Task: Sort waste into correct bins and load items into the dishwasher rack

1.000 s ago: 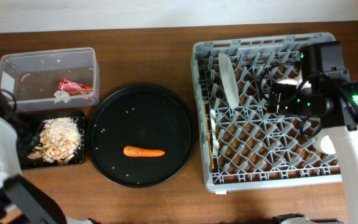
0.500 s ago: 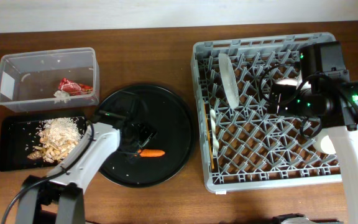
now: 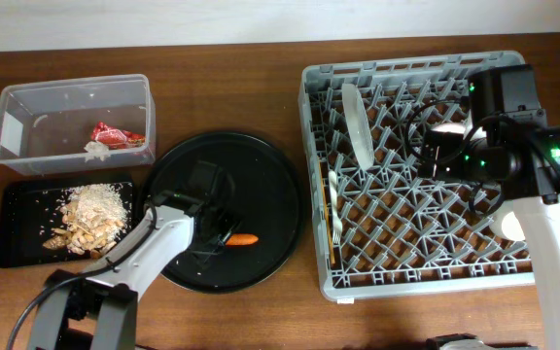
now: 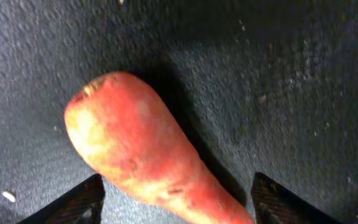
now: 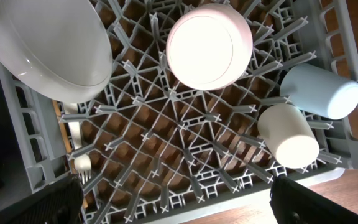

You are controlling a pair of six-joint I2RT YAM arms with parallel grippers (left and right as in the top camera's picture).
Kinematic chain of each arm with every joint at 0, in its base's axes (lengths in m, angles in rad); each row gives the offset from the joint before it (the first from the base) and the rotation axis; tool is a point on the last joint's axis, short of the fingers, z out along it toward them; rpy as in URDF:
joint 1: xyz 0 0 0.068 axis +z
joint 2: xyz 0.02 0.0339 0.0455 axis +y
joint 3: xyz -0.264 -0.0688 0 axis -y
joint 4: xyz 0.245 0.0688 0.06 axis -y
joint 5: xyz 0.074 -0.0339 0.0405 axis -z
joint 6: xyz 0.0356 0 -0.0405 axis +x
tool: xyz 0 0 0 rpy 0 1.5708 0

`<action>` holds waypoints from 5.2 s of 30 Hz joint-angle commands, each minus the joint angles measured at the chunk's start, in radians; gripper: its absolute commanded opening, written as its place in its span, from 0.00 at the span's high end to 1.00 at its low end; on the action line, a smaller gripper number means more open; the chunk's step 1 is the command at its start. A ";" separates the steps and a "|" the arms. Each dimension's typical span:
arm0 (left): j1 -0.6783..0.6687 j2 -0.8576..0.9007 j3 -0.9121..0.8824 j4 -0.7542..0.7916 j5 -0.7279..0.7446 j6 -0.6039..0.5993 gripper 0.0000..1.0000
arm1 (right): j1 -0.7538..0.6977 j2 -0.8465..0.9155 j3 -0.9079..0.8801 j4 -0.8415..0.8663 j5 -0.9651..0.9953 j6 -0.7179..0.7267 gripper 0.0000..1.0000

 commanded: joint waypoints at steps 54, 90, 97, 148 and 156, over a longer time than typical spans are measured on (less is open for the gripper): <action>0.674 -0.190 0.374 -0.386 -0.036 0.730 0.22 | -0.007 0.004 0.000 -0.013 -0.002 0.001 0.01; 0.257 -1.090 0.156 -0.639 -0.213 0.838 0.01 | -0.127 -0.851 -0.722 0.283 -0.293 -0.176 0.01; 0.257 -1.090 0.156 -0.639 -0.213 0.838 0.01 | -0.127 -0.987 -0.850 0.494 -0.290 -0.176 0.01; 0.248 -1.588 -0.747 0.549 -0.087 1.156 0.01 | -0.070 -1.393 -1.681 1.366 -0.244 -0.254 0.01; 0.248 -1.594 -0.835 0.590 -0.084 1.161 0.01 | -0.070 -1.393 -1.681 1.366 -0.243 -0.254 0.01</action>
